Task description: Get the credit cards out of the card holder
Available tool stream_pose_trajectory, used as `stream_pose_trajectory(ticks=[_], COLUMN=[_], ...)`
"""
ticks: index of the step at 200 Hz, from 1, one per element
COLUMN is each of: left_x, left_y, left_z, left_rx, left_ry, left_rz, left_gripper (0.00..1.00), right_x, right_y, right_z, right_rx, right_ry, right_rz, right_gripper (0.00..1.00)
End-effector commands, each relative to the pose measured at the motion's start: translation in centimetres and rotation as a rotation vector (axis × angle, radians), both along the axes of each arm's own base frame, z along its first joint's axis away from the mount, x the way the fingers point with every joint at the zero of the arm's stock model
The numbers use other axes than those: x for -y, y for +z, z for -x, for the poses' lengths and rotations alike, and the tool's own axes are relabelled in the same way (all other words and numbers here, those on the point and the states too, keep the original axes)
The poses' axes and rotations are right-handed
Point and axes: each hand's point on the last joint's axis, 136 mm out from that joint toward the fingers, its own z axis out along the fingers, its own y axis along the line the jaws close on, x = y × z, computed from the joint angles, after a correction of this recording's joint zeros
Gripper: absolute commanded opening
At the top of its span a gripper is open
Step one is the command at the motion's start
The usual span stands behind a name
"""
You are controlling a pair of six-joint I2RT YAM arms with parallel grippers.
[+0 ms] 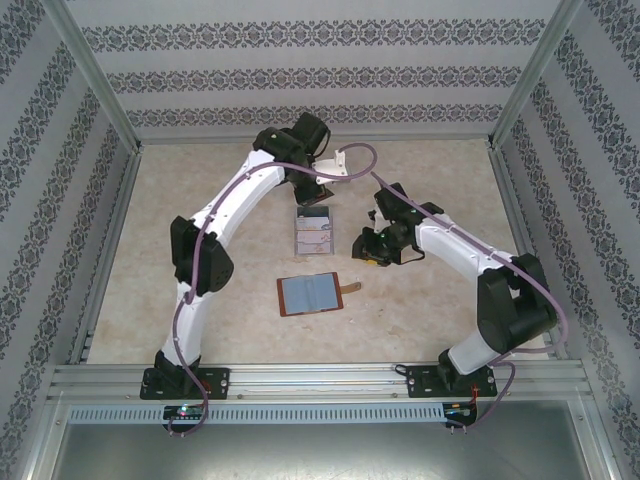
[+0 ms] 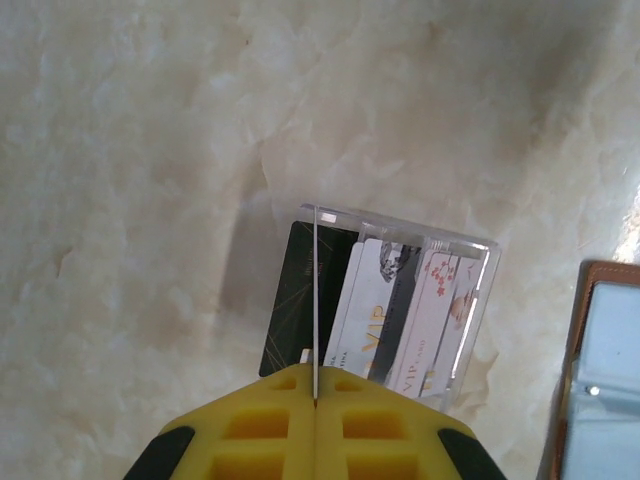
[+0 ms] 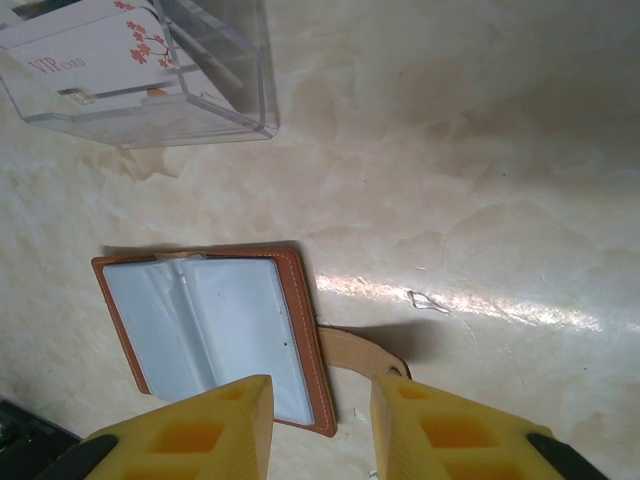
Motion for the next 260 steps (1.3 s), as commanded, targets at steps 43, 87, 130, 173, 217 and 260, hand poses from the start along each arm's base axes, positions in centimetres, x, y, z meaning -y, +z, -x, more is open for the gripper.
stream_pose_trajectory(ticks=[43, 87, 130, 173, 217, 260], left_x=[-1.2, -1.5, -1.8, -1.4, -2.0, -2.1], left_y=[-2.9, -4.7, -6.4, -7.6, -8.1, -6.9], left_z=[0.6, -0.6, -1.4, -1.1, -1.9, -3.8], left_rx=[-0.087, -0.074, -0.075, -0.106, -0.085, 0.006], left_ry=[-0.142, -0.138, -0.142, -0.170, -0.140, -0.092], left_rz=[-0.110, -0.156, -0.190, -0.181, -0.224, -0.232], left_gripper=[0.00, 0.00, 0.00, 0.00, 0.07, 0.21], right_x=[1.2, 1.2, 1.3, 1.2, 1.1, 1.0], right_y=[-0.4, -0.3, -0.5, -0.7, -0.4, -0.2], right_z=[0.9, 1.0, 1.2, 1.2, 1.1, 1.0], right_rx=[-0.013, -0.014, -0.019, -0.025, -0.022, -0.015], right_ry=[-0.039, -0.045, -0.051, -0.049, -0.049, -0.050], right_rz=[0.026, 0.026, 0.026, 0.027, 0.024, 0.021], right_gripper=[0.33, 0.33, 0.33, 0.33, 0.33, 0.33])
